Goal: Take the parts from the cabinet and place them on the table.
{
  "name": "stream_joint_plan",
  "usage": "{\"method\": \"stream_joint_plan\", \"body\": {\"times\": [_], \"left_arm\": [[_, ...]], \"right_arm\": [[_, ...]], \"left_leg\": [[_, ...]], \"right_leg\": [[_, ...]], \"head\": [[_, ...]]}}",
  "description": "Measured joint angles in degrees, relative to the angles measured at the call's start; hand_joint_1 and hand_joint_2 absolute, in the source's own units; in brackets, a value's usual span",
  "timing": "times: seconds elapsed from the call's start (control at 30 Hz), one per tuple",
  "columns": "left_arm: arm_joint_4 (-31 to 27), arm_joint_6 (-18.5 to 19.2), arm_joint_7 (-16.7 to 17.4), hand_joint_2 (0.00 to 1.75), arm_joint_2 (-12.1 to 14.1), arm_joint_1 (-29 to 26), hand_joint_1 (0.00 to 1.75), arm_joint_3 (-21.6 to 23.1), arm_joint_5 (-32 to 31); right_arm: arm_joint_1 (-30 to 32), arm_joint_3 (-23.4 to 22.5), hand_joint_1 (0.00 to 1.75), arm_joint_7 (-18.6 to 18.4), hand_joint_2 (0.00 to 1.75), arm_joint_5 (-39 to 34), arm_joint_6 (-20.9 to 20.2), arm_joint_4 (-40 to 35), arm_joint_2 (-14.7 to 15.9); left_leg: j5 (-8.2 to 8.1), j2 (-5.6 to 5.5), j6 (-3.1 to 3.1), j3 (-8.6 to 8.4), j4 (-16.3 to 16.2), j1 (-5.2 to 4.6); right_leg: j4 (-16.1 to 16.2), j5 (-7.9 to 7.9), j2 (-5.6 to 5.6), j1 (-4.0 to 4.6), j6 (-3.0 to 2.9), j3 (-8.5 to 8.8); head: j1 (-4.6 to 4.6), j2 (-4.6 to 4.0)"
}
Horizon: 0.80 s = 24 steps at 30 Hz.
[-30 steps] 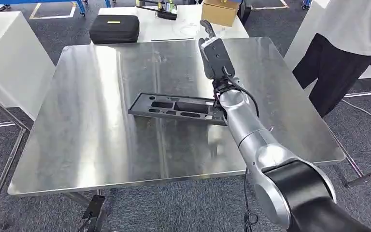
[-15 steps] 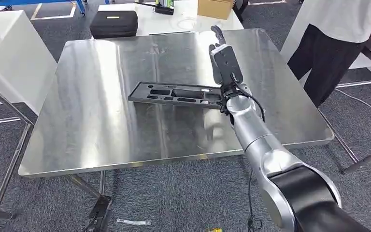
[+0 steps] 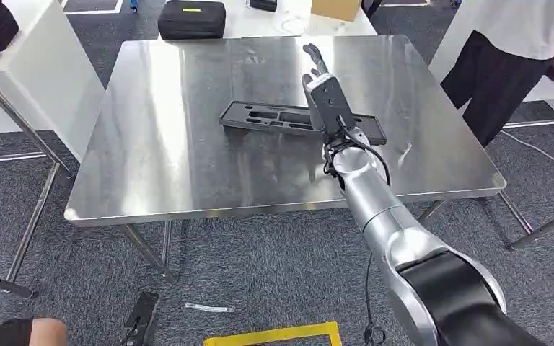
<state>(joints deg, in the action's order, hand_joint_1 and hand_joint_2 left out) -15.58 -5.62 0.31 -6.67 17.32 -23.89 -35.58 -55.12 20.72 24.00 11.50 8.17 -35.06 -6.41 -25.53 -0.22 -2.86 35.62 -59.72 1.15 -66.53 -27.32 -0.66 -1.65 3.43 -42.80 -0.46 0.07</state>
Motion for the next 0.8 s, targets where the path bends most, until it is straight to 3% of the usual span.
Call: {"method": "stream_joint_plan", "body": {"times": [0.07,0.1,0.13,0.2,0.23,0.27,0.37,0.4,0.43,0.5,0.53,0.57,0.6,0.63,0.7,0.73,0.77,0.8], "left_arm": [[0.0,-0.1,0.0,0.00,-0.1,0.0,0.00,0.0,0.3],[0.0,-0.1,0.0,0.00,-0.1,0.0,0.00,0.0,0.3],[0.0,-0.2,0.0,0.00,-0.1,0.0,0.00,0.0,0.3],[0.0,-0.4,0.0,0.00,-0.1,0.0,0.00,0.1,0.3],[0.0,-0.5,0.1,0.00,-0.2,0.0,0.00,0.3,0.3],[0.0,-0.6,0.1,0.00,-0.3,0.0,0.00,0.4,0.3],[-0.1,-1.2,0.2,0.00,-0.4,-0.1,0.00,0.6,0.4],[-0.1,-1.3,0.2,0.00,-0.4,-0.2,0.00,0.6,0.4],[-0.1,-1.6,0.2,0.00,-0.2,-0.3,0.00,0.6,0.4],[-0.2,-2.0,0.0,0.00,-0.2,-0.6,0.00,0.6,0.5],[-0.2,-2.2,0.0,0.00,-0.1,-0.8,0.00,0.6,0.6],[-0.2,-2.3,0.0,0.00,0.0,-1.0,0.00,0.6,0.6],[-0.2,-2.3,-0.1,0.00,0.0,-1.1,0.00,0.6,0.6],[-0.2,-2.3,-0.1,0.00,0.0,-1.3,0.00,0.6,0.6],[-0.3,-2.3,-0.1,0.00,0.0,-1.3,0.00,0.6,0.6],[-0.6,-2.3,-0.1,0.00,0.0,-1.3,0.00,0.6,0.6],[-0.7,-2.3,-0.1,0.00,0.0,-1.1,0.00,0.6,0.6],[-0.9,-2.3,-0.2,0.00,0.0,-1.1,0.00,0.6,0.6]], "right_arm": [[0.4,0.3,0.00,-0.7,0.00,-0.5,0.3,-0.5,0.4],[0.7,0.4,0.00,-0.9,0.00,-0.8,0.4,-0.7,0.5],[1.1,0.5,0.00,-1.0,0.00,-1.1,0.5,-1.0,0.8],[1.7,0.7,0.00,-1.0,0.00,-1.8,0.6,-2.1,1.2],[1.9,0.8,0.00,-1.0,0.00,-2.1,0.7,-3.0,1.5],[2.0,0.8,0.00,-1.0,0.00,-2.4,0.7,-3.9,1.7],[3.3,0.9,0.00,-1.3,0.00,-3.0,0.6,-6.2,2.9],[4.2,0.9,0.00,-1.4,0.00,-3.3,0.4,-7.1,3.3],[4.9,0.9,0.00,-1.4,0.00,-3.7,0.2,-8.0,3.8],[6.8,0.3,0.00,-1.4,0.00,-4.6,-0.1,-10.6,4.9],[7.9,-0.1,0.00,-1.4,0.00,-4.9,-0.1,-11.9,5.5],[8.8,-0.3,0.00,-1.4,0.00,-4.9,-0.2,-12.7,6.0],[9.5,-0.5,0.00,-1.4,0.00,-5.0,-0.2,-13.4,6.4],[10.2,-0.7,0.00,-1.4,0.00,-5.0,-0.3,-14.1,6.7],[10.9,-0.9,0.00,-1.4,0.00,-5.0,-0.3,-15.2,7.3],[10.9,-1.0,0.00,-1.4,0.00,-5.0,-0.3,-15.7,7.4],[10.9,-1.2,0.00,-1.4,0.00,-5.0,-0.3,-16.3,7.6],[10.9,-1.4,0.00,-1.4,0.00,-5.0,-0.3,-16.8,7.8]], "left_leg": [[1.39,0.02,-0.31,1.71,0.0,-0.35],[1.97,0.01,-0.35,2.43,0.0,-0.49],[2.68,0.00,-0.36,3.32,0.0,-0.63],[3.96,-0.07,-0.24,4.80,0.0,-0.85],[4.55,-0.07,-0.10,5.25,-0.1,-0.88],[5.05,-0.09,0.28,5.67,0.0,-1.11],[7.20,0.04,1.21,5.38,1.3,-0.76],[7.91,-0.16,1.58,5.42,1.9,-1.04],[6.81,-0.18,1.78,5.98,1.8,-0.83],[-0.40,0.01,2.30,7.42,-3.7,-0.73],[-3.66,0.01,2.58,8.39,-8.4,-0.56],[-5.62,0.02,2.88,9.16,-12.9,-0.49],[-5.69,0.03,3.05,9.27,-15.8,-0.44],[-4.19,0.04,3.19,8.32,-16.4,-0.35],[-0.56,0.07,3.11,3.43,-11.3,-0.17],[-0.31,0.06,2.98,-0.14,-6.7,-0.12],[-2.78,0.01,2.83,-3.22,-2.3,-0.24],[-3.47,-0.17,2.45,-4.36,0.2,-0.60]], "right_leg": [[-9.4,-4.21,0.26,0.25,-0.10,-1.88],[-11.1,-4.33,0.31,0.41,0.17,-1.62],[-10.5,-3.38,0.36,0.58,0.48,-0.06],[-2.9,-0.82,0.41,1.08,0.58,6.07],[2.5,-0.97,0.53,1.45,-0.10,10.10],[7.3,-3.19,0.50,1.92,-1.31,13.33],[8.6,-2.10,0.63,2.47,-1.33,13.50],[9.1,-1.33,0.50,2.16,-1.78,12.37],[9.6,-0.45,0.25,0.84,-2.23,12.71],[9.6,0.90,0.16,0.99,-3.37,11.22],[9.5,1.55,0.02,1.02,-3.41,10.51],[9.5,2.20,-0.05,1.09,-3.43,9.72],[9.4,2.80,-0.06,1.09,-3.36,8.94],[9.3,3.43,-0.06,1.07,-3.20,8.04],[8.8,4.33,0.01,0.95,-2.64,6.42],[8.4,4.65,0.05,0.92,-2.47,5.79],[8.1,4.94,0.06,1.11,-2.02,5.10],[7.9,5.34,-0.04,1.23,-1.48,4.92]], "head": [[0.02,0.00],[0.02,0.00],[0.04,-0.02],[0.02,0.00],[0.00,0.00],[0.00,0.00],[0.00,0.00],[-0.07,0.00],[0.04,0.00],[-0.28,0.00],[-0.22,0.00],[-0.31,0.00],[-0.26,-0.02],[-0.28,-0.02],[-0.28,-0.02],[-0.31,-0.02],[-0.31,0.00],[-0.11,-0.02]]}}
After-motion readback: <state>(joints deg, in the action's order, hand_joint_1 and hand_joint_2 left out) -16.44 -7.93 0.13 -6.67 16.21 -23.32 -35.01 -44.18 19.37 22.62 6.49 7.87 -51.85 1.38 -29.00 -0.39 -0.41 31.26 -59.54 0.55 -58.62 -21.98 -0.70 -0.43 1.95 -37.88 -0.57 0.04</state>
